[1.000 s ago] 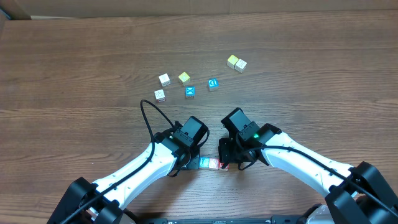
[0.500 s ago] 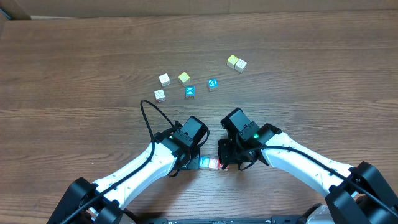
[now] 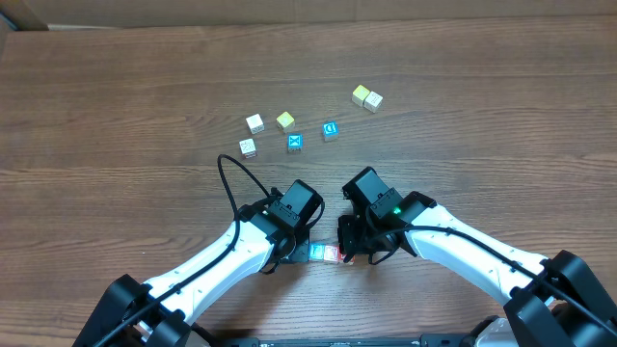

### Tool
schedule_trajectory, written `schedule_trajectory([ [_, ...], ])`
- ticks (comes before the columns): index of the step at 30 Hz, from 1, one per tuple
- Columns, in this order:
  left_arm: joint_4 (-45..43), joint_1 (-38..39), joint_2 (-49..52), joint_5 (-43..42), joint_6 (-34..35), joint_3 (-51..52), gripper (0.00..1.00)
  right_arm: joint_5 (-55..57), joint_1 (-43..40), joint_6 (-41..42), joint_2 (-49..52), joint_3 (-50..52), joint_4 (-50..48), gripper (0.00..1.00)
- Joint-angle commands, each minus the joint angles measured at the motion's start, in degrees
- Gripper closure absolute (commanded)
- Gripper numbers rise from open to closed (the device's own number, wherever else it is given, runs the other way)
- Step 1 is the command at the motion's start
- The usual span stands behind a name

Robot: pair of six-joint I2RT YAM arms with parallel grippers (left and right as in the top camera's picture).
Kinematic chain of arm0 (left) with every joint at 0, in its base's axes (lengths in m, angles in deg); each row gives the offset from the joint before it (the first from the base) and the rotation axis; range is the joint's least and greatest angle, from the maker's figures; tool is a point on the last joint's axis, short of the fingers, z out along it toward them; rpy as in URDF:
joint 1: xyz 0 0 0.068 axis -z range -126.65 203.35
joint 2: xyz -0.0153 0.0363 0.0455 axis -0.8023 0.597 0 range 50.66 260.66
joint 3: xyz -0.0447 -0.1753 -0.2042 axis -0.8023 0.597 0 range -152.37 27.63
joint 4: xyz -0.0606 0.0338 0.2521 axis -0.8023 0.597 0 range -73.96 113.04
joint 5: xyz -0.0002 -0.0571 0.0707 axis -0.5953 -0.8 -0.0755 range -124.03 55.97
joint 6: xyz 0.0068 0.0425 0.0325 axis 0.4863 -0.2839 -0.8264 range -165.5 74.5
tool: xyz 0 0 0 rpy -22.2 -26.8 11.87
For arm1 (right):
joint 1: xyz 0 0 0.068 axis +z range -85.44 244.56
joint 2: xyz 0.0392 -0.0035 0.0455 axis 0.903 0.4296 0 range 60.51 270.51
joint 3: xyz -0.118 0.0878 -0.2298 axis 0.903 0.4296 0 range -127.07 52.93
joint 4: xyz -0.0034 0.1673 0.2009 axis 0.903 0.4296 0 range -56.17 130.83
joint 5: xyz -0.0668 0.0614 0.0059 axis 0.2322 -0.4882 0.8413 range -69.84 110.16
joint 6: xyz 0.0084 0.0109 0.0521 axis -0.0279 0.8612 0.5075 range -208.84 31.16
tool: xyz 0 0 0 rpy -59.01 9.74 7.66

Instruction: Flip 3 blocks

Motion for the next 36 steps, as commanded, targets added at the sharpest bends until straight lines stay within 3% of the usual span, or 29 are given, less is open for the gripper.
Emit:
schedule_trajectory([
  [1, -0.07, -0.35, 0.39, -0.50, -0.90, 0.52, 0.96, 1.81, 0.28, 1.77, 0.22, 0.42, -0.24, 0.96],
  [36, -0.24, -0.35, 0.39, -0.50, -0.90, 0.52, 0.96, 0.22, 0.31, -0.52, 0.22, 1.33, -1.90, 0.96],
])
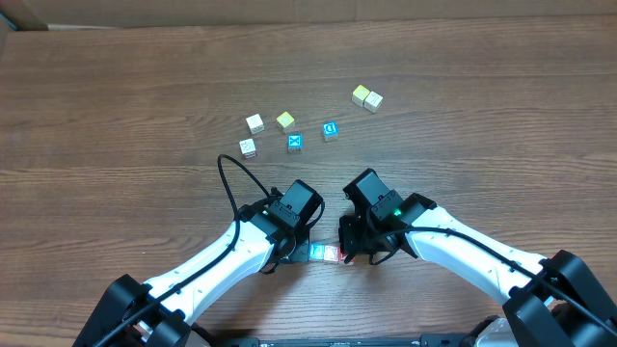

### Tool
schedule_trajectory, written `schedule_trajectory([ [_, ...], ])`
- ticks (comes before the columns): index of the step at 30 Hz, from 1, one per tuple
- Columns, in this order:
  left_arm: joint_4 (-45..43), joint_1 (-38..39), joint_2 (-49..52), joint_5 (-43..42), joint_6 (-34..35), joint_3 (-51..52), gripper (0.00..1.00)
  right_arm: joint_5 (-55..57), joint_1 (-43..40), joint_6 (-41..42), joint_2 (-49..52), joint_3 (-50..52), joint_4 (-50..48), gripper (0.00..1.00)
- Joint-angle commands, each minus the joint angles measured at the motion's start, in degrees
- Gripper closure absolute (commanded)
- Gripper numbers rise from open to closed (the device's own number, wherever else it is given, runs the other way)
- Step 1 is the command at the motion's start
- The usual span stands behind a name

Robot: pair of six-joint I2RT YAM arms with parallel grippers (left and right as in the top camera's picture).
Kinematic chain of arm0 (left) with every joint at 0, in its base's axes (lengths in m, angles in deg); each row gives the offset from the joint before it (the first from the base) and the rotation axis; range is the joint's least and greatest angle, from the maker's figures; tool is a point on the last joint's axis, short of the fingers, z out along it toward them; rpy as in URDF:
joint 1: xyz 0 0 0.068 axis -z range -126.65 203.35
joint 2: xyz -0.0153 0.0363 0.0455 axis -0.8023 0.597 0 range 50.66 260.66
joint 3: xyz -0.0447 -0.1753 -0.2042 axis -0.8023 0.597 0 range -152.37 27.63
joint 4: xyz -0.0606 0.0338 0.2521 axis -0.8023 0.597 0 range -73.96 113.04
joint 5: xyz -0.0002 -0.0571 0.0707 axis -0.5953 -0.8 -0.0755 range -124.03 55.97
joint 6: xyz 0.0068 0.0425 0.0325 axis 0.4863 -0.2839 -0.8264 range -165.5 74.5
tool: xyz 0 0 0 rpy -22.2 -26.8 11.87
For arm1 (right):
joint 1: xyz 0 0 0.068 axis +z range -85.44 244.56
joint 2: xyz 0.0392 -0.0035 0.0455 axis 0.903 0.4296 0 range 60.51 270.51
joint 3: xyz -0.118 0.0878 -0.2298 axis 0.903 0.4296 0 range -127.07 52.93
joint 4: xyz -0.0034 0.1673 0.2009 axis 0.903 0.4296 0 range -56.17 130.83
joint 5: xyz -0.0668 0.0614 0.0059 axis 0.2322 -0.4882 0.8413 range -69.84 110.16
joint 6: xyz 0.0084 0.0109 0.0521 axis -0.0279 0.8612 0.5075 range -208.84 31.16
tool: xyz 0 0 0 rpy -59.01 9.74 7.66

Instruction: Flip 3 blocks

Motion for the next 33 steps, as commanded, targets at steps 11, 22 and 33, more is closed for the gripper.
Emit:
schedule_trajectory([
  [11, -0.17, -0.35, 0.39, -0.52, -0.90, 0.55, 0.96, -1.16, 0.31, -1.29, 0.22, 0.31, -0.74, 0.96],
  [22, -0.20, -0.35, 0.33, -1.92, -0.92, 0.42, 0.96, 1.92, -1.55, -1.07, 0.15, -1.70, -5.09, 0.96],
  [33, 1.07, -0.35, -5.22, -1.75, -3.34, -0.83, 0.96, 5.44, -18.27, 2.14, -0.44, -16.68, 9.55, 0.43],
])
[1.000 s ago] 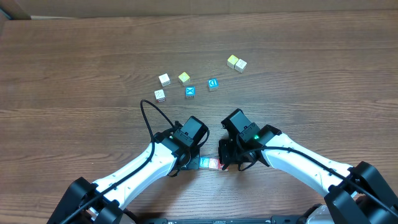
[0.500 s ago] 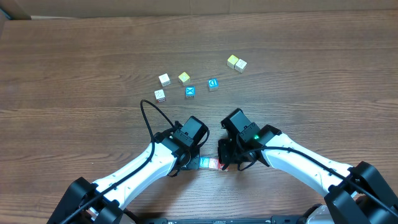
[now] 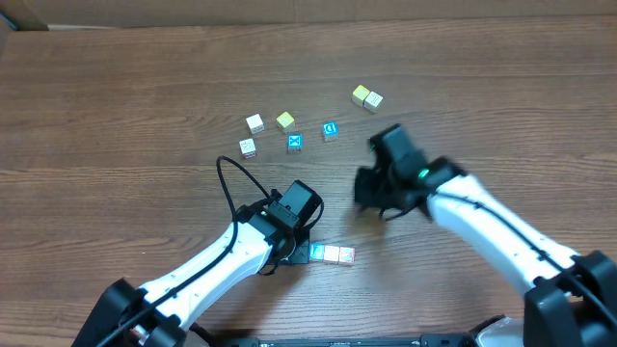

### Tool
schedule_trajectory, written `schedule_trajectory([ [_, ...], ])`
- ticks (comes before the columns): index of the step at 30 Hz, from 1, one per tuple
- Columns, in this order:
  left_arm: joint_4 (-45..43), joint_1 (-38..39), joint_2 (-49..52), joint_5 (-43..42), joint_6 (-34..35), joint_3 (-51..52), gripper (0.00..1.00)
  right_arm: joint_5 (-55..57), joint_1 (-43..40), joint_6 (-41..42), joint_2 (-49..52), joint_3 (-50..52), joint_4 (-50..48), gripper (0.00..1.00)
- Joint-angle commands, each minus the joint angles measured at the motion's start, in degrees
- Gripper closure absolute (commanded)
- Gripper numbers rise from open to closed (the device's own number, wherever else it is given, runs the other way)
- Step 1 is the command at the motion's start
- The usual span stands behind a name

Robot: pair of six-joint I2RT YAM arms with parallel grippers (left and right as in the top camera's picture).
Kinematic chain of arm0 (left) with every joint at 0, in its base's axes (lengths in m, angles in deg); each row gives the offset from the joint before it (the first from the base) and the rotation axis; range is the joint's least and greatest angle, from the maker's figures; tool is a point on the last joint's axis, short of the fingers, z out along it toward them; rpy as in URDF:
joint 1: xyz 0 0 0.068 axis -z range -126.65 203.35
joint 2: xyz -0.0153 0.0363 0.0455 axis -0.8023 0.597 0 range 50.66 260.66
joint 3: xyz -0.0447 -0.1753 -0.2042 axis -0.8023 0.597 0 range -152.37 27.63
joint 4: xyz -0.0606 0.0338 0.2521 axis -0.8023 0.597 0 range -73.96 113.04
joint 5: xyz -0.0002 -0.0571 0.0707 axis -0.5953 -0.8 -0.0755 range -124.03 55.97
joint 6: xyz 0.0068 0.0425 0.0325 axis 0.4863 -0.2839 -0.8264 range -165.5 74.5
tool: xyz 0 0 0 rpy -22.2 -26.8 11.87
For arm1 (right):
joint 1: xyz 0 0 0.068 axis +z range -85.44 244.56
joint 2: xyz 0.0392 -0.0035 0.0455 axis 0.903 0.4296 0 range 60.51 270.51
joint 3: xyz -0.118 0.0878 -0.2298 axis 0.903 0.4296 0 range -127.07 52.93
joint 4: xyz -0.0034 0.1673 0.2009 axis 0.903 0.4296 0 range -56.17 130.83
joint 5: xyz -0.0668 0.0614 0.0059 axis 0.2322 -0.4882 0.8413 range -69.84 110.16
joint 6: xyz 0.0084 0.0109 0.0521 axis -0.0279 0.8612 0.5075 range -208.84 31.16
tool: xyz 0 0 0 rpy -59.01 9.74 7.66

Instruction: Flip 3 blocks

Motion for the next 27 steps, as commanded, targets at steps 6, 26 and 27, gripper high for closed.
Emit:
schedule_trajectory([
  [6, 1.68, -0.35, -4.55, -0.28, -11.65, -0.83, 0.96, 1.90, -14.05, 0.35, -0.48, -5.42, 11.19, 0.96],
  [26, 6.36, -0.35, -4.55, -0.26, -17.31, -0.83, 0.84, -8.63, -16.59, -13.97, -0.48, 3.43, 18.91, 0.96],
  [27, 6.29, -0.37, -4.55, -0.22, -16.94, -0.83, 0.90, -9.18, -16.59, -13.92, -0.48, 4.44, 18.56, 0.96],
])
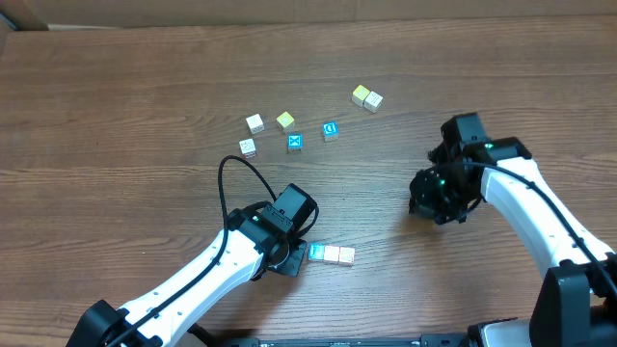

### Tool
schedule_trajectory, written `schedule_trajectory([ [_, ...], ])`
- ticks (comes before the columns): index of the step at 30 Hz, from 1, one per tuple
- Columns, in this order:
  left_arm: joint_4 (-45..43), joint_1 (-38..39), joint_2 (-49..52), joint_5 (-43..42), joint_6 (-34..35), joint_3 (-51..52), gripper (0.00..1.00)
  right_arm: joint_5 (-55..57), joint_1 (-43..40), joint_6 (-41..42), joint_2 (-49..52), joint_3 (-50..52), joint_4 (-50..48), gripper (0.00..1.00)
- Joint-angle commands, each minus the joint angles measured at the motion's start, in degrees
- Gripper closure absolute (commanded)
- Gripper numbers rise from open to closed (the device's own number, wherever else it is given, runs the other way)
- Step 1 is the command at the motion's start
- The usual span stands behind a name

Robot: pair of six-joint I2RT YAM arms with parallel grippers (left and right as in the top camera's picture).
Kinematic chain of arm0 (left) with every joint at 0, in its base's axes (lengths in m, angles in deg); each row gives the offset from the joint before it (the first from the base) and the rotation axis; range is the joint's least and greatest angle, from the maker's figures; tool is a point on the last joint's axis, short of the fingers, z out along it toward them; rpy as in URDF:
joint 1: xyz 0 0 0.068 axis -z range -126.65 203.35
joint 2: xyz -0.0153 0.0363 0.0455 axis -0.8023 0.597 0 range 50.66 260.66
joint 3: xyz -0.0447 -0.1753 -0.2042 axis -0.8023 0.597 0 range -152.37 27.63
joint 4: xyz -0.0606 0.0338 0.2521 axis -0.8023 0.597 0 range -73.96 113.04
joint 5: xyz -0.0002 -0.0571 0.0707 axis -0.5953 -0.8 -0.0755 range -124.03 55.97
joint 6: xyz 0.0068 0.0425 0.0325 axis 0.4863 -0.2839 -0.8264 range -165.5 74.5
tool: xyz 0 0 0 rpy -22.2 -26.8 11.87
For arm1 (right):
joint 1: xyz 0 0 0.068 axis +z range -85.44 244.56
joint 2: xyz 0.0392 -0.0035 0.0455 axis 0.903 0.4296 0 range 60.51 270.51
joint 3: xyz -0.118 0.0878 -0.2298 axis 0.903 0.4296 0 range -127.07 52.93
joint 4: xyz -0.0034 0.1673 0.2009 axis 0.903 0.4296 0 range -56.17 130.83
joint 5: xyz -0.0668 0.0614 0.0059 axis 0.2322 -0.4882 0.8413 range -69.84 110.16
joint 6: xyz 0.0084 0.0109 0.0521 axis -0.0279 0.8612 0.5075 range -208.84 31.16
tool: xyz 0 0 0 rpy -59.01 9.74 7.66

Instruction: Flip 3 blocks

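Observation:
Three blocks lie in a row near the front: a teal block (315, 253), then two pale blocks (331, 254) (345, 255). My left gripper (288, 260) sits just left of the teal block, its fingers hidden under the wrist. Off to the right, my right gripper (436, 200) hangs over bare table, well away from every block, and its jaws cannot be made out. Further back lie several loose blocks: two white blocks (254, 122) (248, 147), a yellow-green block (285, 120), two blue blocks (294, 143) (330, 130) and a yellow and cream pair (366, 96).
The wooden table (116, 96) stretches wide on both sides. A black cable (229, 178) loops up from the left arm, between the loose blocks and the row.
My right arm has moved farther right, from near the table's middle to the right side. The left gripper has shifted slightly left, away from the teal block. The blocks have not moved.
At the two oldest moments both grippers met over the block row at the front, hiding most of it. Then the right gripper was away to the upper right and the row of three lay uncovered. Now the right arm is farther right.

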Motion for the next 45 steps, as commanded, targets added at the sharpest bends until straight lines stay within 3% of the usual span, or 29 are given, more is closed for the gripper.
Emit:
schedule_trajectory([
  [1, -0.17, -0.48, -0.68, 0.20, -1.20, -0.72, 0.96, -2.01, 0.20, 0.07, -0.48, 2.89, -0.70, 0.96],
  [6, -1.29, -1.81, -0.57, 0.59, 3.54, -0.66, 0.96, -3.08, 0.90, -0.37, -0.63, 6.67, -0.42, 0.96],
  [12, -3.04, -3.54, -0.57, -0.09, 2.73, -0.57, 0.96, -2.45, 6.86, 0.22, -3.89, 11.63, -4.68, 0.96],
  [18, -3.10, -4.04, -0.37, -1.07, 1.77, -0.52, 0.96, 10.23, 19.04, 9.42, -8.44, 12.52, -7.89, 0.96],
  [25, -3.63, -4.04, 3.32, -2.45, 1.40, -0.44, 0.96, 15.93, 31.21, 18.80, -9.03, 12.85, -13.77, 0.96],
  [36, -8.02, -4.04, 6.19, -6.58, 0.11, -0.35, 0.96, 14.12, 32.15, 28.33, -9.01, 17.05, -16.70, 0.96],
  [45, -8.96, -4.04, 6.19, -9.40, -0.96, 1.07, 0.96, 11.85, 32.15, 25.92, -9.01, 19.96, -21.18, 0.96],
])
